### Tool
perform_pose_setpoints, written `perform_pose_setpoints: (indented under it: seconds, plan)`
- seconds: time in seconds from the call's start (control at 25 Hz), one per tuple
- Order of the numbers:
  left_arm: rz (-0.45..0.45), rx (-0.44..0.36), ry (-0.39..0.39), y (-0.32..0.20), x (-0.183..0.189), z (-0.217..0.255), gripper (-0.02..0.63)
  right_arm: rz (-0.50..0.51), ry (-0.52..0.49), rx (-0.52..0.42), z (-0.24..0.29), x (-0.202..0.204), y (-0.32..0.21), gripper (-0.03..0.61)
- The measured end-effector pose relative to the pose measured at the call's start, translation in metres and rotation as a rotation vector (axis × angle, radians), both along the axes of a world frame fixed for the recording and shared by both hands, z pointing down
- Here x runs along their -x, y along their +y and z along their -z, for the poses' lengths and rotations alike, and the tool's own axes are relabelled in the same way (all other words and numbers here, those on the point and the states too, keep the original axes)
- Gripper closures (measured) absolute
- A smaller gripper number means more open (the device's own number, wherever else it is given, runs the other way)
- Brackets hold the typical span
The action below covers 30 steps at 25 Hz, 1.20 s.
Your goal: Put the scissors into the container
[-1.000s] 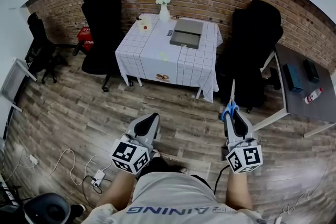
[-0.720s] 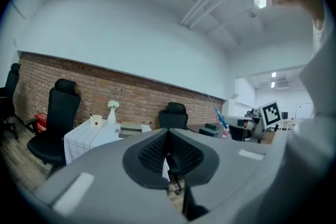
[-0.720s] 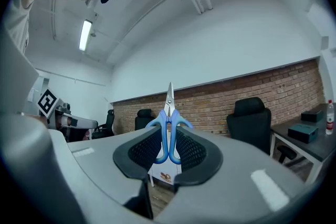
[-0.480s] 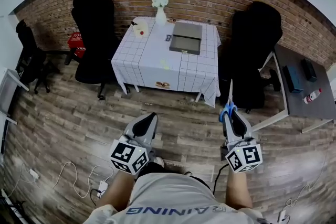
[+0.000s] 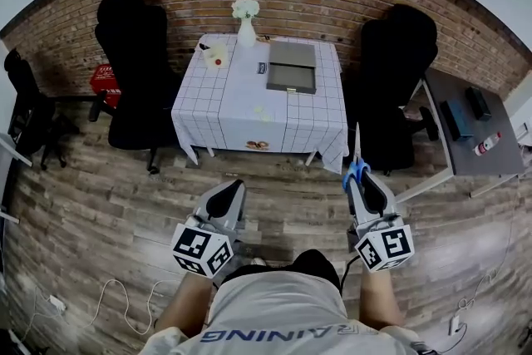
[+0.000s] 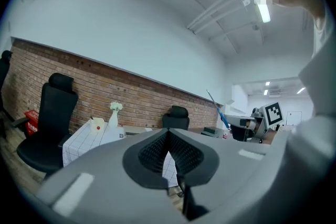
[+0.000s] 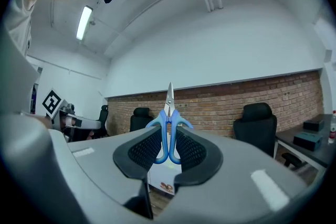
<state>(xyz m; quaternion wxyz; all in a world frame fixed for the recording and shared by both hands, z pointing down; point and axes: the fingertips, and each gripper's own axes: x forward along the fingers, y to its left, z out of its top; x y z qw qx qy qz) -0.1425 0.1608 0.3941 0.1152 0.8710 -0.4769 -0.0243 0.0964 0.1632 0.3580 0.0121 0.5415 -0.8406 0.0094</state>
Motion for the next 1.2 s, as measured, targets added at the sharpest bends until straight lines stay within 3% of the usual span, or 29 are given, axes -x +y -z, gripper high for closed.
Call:
perform_pose_setpoints:
  seconds: [0.56,0.88,1.2]
  plan:
    - [0.089,0.039,0.010,-0.040,0.042,-0.022,0.615,0.054,0.031,0.007,-0.008,0.028,-0.073,0.474]
    - [0.127,0.035,-0.023,-0.106,0.031,-0.014,0.615,0.087,0.000,0.016,-0.015,0.016,-0.149,0.474]
    - [0.148,0.029,-0.045,-0.183,-0.008,-0.005,0.615,0.103,-0.028,0.026,-0.016,-0.024,-0.234,0.474]
